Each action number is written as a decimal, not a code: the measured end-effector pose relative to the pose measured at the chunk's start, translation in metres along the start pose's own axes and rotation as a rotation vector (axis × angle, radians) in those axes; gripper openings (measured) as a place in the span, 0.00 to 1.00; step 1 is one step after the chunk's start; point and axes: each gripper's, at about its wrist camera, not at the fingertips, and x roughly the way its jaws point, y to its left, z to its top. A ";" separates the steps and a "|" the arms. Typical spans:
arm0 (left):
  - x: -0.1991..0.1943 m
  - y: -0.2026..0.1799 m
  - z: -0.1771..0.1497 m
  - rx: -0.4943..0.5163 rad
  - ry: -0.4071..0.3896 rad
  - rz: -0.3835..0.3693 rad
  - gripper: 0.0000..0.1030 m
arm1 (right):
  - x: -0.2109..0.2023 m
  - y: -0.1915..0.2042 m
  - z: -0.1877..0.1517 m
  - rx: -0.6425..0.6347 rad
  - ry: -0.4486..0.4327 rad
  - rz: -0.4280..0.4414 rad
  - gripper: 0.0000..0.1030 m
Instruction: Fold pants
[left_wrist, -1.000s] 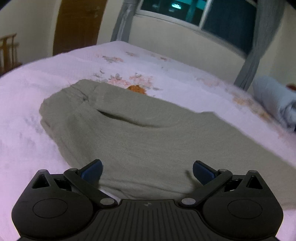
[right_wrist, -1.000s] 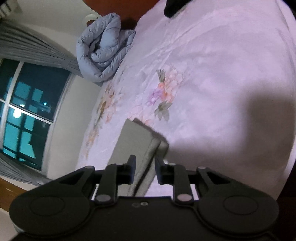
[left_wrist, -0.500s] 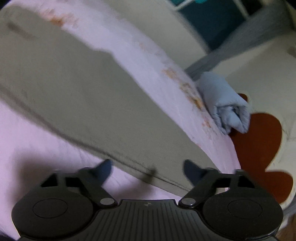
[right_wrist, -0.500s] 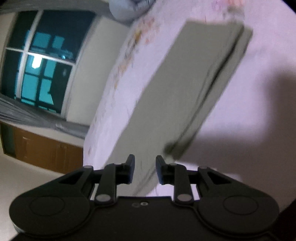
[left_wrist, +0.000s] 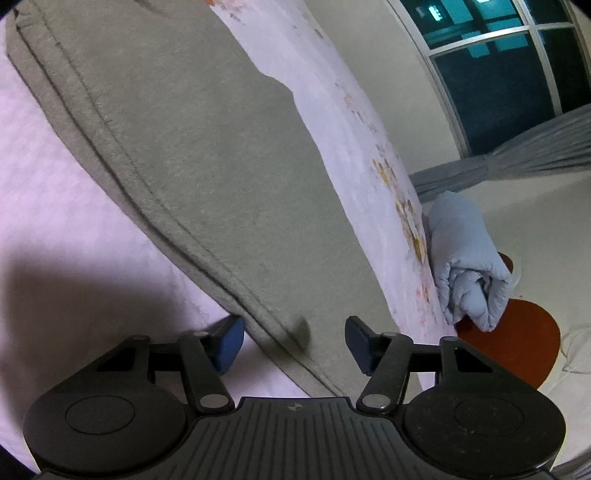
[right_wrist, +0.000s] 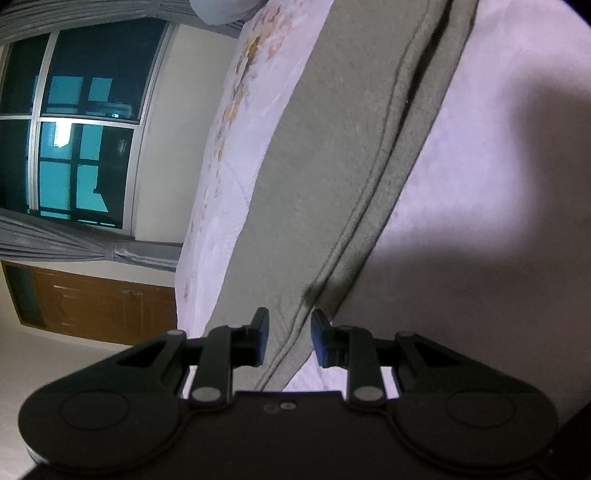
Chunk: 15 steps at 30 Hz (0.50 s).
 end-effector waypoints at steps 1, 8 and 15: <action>0.000 0.001 -0.001 -0.006 -0.003 -0.004 0.58 | -0.002 -0.002 0.001 0.003 -0.002 0.000 0.17; -0.010 0.002 -0.003 -0.036 -0.002 -0.053 0.57 | -0.002 -0.006 -0.001 0.001 -0.003 0.012 0.17; 0.008 0.007 0.006 -0.086 0.004 -0.020 0.53 | 0.002 -0.008 -0.001 0.007 0.005 0.003 0.17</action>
